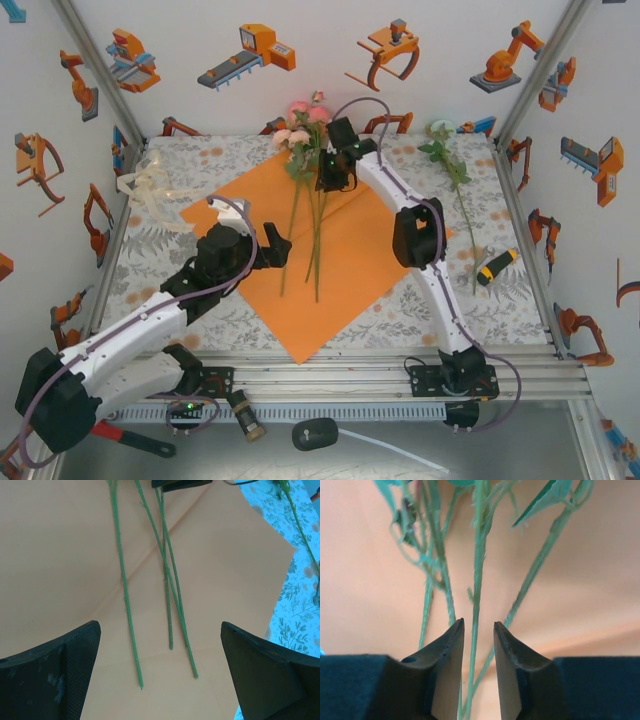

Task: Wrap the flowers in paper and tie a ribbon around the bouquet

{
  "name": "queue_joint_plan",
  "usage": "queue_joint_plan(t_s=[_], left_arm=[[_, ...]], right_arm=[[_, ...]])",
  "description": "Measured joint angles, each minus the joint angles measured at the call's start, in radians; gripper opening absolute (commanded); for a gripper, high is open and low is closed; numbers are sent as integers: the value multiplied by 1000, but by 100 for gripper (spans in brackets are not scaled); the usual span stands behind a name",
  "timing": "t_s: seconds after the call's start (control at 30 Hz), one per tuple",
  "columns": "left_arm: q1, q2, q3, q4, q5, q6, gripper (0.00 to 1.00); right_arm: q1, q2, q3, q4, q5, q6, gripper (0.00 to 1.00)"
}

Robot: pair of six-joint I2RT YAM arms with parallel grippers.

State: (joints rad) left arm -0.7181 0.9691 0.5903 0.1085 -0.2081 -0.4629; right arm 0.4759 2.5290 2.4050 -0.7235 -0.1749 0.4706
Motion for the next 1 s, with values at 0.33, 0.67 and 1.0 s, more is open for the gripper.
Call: queue_joint_plan(t_s=[0.33,0.67,1.0], left_arm=[[0,-12,-10,49,118,2,97],[-36,-22,-9,160,346,69,97],[-54,-23,14,159,478,138,97]], right_arm=[[-115,-469,-307,34,143,-151,46],[-518,-589,-651,104,322,-293,58],[-642,-315,-568,73,236,-394,54]])
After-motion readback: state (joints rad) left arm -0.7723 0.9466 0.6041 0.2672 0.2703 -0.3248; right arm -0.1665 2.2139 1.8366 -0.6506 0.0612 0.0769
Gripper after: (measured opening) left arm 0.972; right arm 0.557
